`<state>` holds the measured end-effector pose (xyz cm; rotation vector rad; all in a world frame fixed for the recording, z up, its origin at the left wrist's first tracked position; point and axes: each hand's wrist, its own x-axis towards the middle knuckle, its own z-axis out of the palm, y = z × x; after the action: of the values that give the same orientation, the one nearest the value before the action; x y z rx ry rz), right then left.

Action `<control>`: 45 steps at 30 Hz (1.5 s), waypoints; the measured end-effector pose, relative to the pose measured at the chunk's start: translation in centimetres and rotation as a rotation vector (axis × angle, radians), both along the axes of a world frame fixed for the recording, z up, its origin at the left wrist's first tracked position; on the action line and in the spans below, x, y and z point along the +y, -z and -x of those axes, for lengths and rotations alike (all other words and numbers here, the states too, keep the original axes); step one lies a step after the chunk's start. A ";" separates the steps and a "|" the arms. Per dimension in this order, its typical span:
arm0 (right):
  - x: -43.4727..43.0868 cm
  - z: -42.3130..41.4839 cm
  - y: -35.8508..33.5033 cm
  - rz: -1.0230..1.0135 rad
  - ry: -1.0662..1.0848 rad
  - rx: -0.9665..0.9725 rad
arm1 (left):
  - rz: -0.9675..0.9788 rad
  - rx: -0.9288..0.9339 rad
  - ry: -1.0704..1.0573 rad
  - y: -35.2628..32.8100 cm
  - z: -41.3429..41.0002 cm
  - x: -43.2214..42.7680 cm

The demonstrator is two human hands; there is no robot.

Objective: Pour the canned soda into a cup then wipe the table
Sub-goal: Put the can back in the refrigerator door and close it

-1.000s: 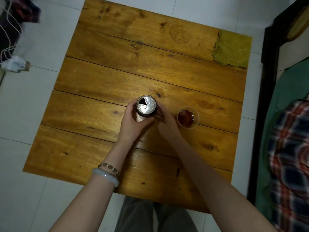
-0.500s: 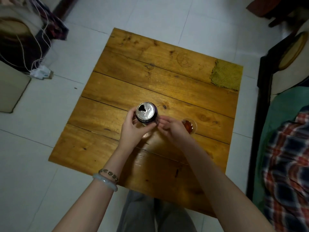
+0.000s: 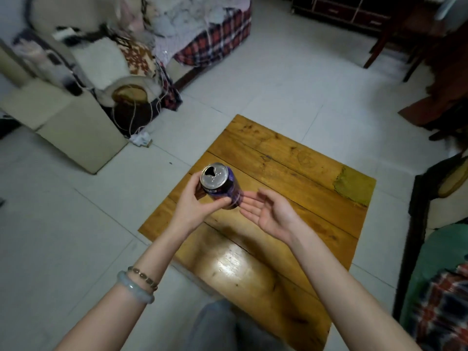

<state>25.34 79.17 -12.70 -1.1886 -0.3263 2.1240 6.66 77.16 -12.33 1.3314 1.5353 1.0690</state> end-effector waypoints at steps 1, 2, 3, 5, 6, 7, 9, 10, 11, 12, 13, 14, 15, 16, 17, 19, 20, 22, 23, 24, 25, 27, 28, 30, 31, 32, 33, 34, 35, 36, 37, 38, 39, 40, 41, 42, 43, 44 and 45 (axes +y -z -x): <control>-0.3 0.7 -0.9 -0.011 -0.029 0.006 | -0.017 -0.001 -0.013 -0.9 0.6 -0.7; -0.7 1.4 -1.6 -0.019 -0.062 0.012 | -0.031 -0.006 -0.027 -1.7 1.4 -1.5; -1.1 2.1 -2.3 -0.024 -0.093 0.017 | -0.040 -0.016 -0.044 -2.4 2.1 -2.3; -1.8 3.8 -3.4 -0.020 -0.149 0.034 | -0.056 -0.043 -0.090 -3.7 3.8 -4.2; -2.1 4.7 -3.9 -0.010 -0.178 0.048 | -0.058 -0.054 -0.113 -4.2 4.6 -5.1; -2.4 5.7 -4.4 -0.004 -0.210 0.059 | -0.059 -0.062 -0.138 -4.6 5.5 -6.1; -3.3 7.8 -5.2 -0.004 -0.288 0.069 | -0.063 -0.062 -0.194 -5.3 7.5 -8.1; -3.8 9.0 -5.4 -0.008 -0.329 0.071 | -0.068 -0.062 -0.225 -5.6 8.5 -9.3; -4.3 10.2 -5.6 -0.012 -0.369 0.071 | -0.074 -0.066 -0.255 -5.8 9.5 -10.4; -4.9 11.6 -5.8 -0.015 -0.406 0.069 | -0.078 -0.071 -0.286 -6.0 10.5 -11.6; -5.7 13.0 -5.9 -0.015 -0.440 0.070 | -0.078 -0.072 -0.319 -6.0 11.6 -12.9; -6.5 14.5 -6.1 -0.012 -0.472 0.070 | -0.081 -0.073 -0.355 -6.2 12.7 -14.3; -7.4 16.0 -6.3 -0.008 -0.503 0.071 | -0.087 -0.073 -0.390 -6.4 13.8 -15.7; -8.4 17.5 -6.4 -0.007 -0.534 0.074 | -0.093 -0.071 -0.420 -6.5 15.0 -17.3; -9.4 19.2 -6.5 -0.007 -0.564 0.078 | -0.097 -0.068 -0.447 -6.7 16.2 -18.8; -11.8 22.5 -6.7 0.006 -0.615 0.086 | -0.093 -0.068 -0.499 -6.9 18.8 -22.3; -13.2 24.1 -6.8 0.012 -0.640 0.087 | -0.093 -0.064 -0.523 -7.1 20.2 -24.1; -16.1 27.5 -6.7 0.022 -0.686 0.087 | -0.089 -0.055 -0.564 -7.3 23.0 -27.8; -17.7 29.1 -6.7 0.031 -0.708 0.089 | -0.085 -0.053 -0.583 -7.3 24.4 -29.7; -19.3 30.8 -6.6 0.041 -0.730 0.092 | -0.081 -0.048 -0.599 -7.3 25.8 -31.6; -20.6 32.2 -6.5 0.047 -0.748 0.095 | -0.079 -0.042 -0.613 -7.4 26.9 -33.2; -23.7 35.4 -6.5 0.049 -0.784 0.102 | -0.076 -0.027 -0.647 -7.5 29.6 -36.7; -25.3 37.1 -6.5 0.050 -0.798 0.106 | -0.076 -0.019 -0.663 -7.6 31.1 -38.5; -28.7 40.6 -6.7 0.051 -0.831 0.116 | -0.079 0.000 -0.700 -7.9 34.1 -42.4; -30.2 42.3 -6.8 0.052 -0.851 0.123 | -0.081 0.007 -0.722 -8.0 35.5 -44.2; -31.7 43.8 -6.8 0.054 -0.873 0.127 | -0.083 0.009 -0.748 -8.2 36.8 -45.9; -33.1 45.3 -7.0 0.056 -0.896 0.129 | -0.084 0.010 -0.775 -8.4 38.0 -47.6; -34.5 46.7 -7.1 0.059 -0.920 0.131 | -0.082 0.010 -0.802 -8.6 39.1 -49.3; -35.8 48.1 -7.3 0.061 -0.944 0.132 | -0.080 0.006 -0.829 -8.7 40.0 -50.8; -37.1 49.4 -7.5 0.063 -0.967 0.130 | -0.075 0.003 -0.854 -8.7 41.0 -52.2; -38.3 50.7 -7.6 0.062 -0.989 0.124 | -0.071 0.002 -0.877 -8.7 41.8 -53.6; -39.4 51.9 -7.6 0.062 -1.011 0.118 | -0.068 0.004 -0.899 -8.7 42.6 -54.8; -40.4 53.2 -7.7 0.061 -1.036 0.111 | -0.065 0.007 -0.922 -8.6 43.4 -56.1; -41.3 54.4 -7.6 0.060 -1.062 0.106 | -0.066 0.007 -0.948 -8.5 44.1 -57.2; -42.1 55.5 -7.6 0.060 -1.087 0.102 | -0.066 0.006 -0.975 -8.3 44.9 -58.2; -42.8 56.7 -7.5 0.062 -1.112 0.101 | -0.068 0.001 -1.003 -8.2 45.6 -59.1; -43.4 57.8 -7.4 0.064 -1.134 0.099 | -0.069 -0.006 -1.030 -8.1 46.4 -59.9; -44.0 59.0 -7.3 0.068 -1.154 0.095 | -0.070 -0.014 -1.053 -7.9 47.2 -60.6; -44.5 60.2 -7.1 0.071 -1.174 0.091 | -0.070 -0.022 -1.075 -7.7 48.0 -61.3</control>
<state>-34.87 34.67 -5.56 -1.0188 -1.1214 3.1617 -41.34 15.83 -4.68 0.4409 2.2620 1.7500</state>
